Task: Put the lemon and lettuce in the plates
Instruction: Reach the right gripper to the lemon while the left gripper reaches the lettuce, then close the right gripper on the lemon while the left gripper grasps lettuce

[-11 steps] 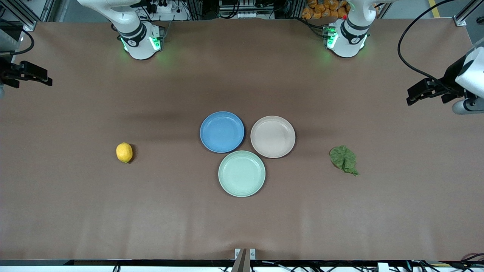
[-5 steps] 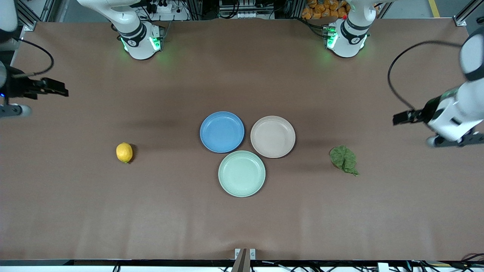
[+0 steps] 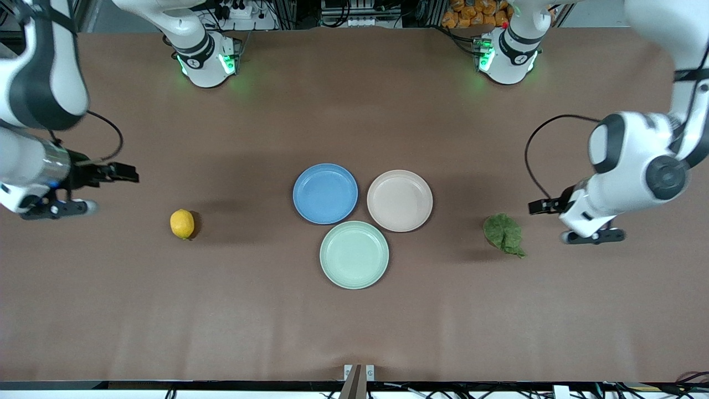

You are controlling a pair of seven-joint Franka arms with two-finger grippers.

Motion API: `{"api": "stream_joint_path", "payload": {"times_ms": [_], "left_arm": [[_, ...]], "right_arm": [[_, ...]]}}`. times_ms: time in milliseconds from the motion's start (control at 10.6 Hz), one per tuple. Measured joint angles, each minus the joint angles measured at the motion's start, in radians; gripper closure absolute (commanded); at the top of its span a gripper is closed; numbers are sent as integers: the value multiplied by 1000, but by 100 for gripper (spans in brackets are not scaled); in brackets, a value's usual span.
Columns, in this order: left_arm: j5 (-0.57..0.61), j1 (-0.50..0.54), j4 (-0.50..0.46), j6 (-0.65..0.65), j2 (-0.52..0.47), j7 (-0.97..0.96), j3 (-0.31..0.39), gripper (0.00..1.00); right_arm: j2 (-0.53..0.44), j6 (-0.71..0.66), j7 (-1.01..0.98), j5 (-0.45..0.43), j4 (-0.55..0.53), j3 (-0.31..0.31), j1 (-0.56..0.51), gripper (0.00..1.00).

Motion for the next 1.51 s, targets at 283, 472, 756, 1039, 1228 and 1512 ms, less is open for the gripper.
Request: {"api": "stream_joint_path", "payload": {"times_ms": [283,472,756,1039,1228,1512], "left_arm": [[35,-34,6,176,151,-40,-1,0],[35,-34,24,237,218,-41,1,0],[35,-37,63,241,256,-48,1,33],[49,-66,68,241,268,-89,1,78],[61,-81,73,241,273,-118,2,100],[93,-82,87,239,272,-120,5,100]], "right_arm": [[34,223,0,0,-143,0,0,0],[72,359,0,0,-213,0,5,0],[146,564,0,0,-278,0,21,0],[221,715,0,0,-316,0,32,0],[254,772,0,0,-329,0,35,0],[302,838,0,1,-342,1,45,7]]}}
